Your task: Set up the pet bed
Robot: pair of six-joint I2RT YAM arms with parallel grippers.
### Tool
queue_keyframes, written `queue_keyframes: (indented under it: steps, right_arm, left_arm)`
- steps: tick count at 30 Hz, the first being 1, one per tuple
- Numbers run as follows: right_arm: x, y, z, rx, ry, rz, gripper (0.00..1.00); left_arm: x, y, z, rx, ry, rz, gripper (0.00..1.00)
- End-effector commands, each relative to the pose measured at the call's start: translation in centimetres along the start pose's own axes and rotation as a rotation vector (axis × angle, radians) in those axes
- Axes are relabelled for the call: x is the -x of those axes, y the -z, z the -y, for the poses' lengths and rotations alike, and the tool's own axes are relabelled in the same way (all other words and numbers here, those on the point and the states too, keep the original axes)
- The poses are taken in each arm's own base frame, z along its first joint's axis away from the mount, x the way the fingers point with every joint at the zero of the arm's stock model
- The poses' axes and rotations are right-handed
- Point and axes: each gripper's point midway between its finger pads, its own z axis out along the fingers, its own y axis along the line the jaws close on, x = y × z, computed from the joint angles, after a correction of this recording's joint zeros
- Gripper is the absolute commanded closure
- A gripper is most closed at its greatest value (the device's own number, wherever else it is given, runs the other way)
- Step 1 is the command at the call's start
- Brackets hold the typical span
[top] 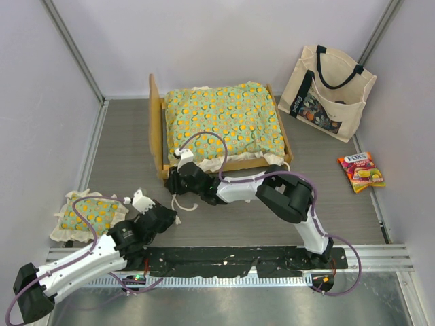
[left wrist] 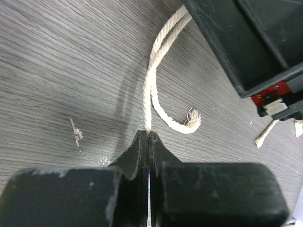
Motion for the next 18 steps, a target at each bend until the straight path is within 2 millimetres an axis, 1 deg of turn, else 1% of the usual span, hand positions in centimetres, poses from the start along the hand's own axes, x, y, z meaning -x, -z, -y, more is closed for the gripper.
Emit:
queue_keyframes:
  steps: [1, 2, 3, 5, 6, 7, 9, 12, 13, 15, 16, 18]
  right_arm:
    - [2.4, -1.1, -0.1, -0.017, 0.025, 0.085, 0.62]
    - [2.5, -1.1, -0.2, -0.014, 0.024, 0.094, 0.65]
    - [2.7, -1.1, -0.3, -0.012, 0.03, 0.1, 0.76]
    - [2.8, -0.9, -0.2, -0.007, 0.038, 0.107, 0.8]
    - [3.1, -0.7, -0.3, -0.004, 0.039, 0.114, 0.88]
    - [2.9, -0.5, -0.2, -0.003, 0.045, 0.112, 0.9]
    - [3.5, 0.0, -0.5, 0.003, 0.046, 0.122, 0.96]
    - [3.0, 0.7, -0.6, 0.018, 0.06, 0.1, 0.99]
    - [2.9, 1.1, -0.6, 0.022, 0.064, 0.092, 0.99]
    - [2.5, 1.6, -0.6, 0.033, 0.07, 0.076, 0.99]
    - [2.4, 2.2, -0.6, 0.036, 0.069, 0.073, 0.99]
    - [2.2, 2.8, -0.6, 0.041, 0.065, 0.065, 0.99]
  left_arm:
    - [1.1, 0.3, 1.0, -0.022, 0.004, 0.035, 1.0]
    - [1.1, 0.3, 1.0, -0.023, 0.008, 0.036, 1.0]
    - [1.1, 0.3, 1.1, -0.024, 0.009, 0.037, 1.0]
    - [1.2, 0.3, 1.0, -0.023, 0.011, 0.038, 1.0]
    - [1.2, 0.3, 1.1, -0.027, 0.012, 0.039, 1.0]
    - [1.3, 0.3, 1.0, -0.024, 0.012, 0.042, 1.0]
    - [1.5, 0.4, 1.0, -0.027, 0.019, 0.05, 1.0]
    - [2.3, 0.6, 1.5, -0.042, 0.02, 0.075, 1.0]
    - [2.8, 0.8, 1.9, -0.047, 0.027, 0.089, 1.0]
    - [3.3, 0.9, 2.5, -0.07, -0.005, 0.088, 1.0]
    - [4.1, 0.8, 2.8, -0.069, 0.024, 0.104, 1.0]
    - [4.0, 0.5, 2.9, -0.075, 0.023, 0.067, 1.0]
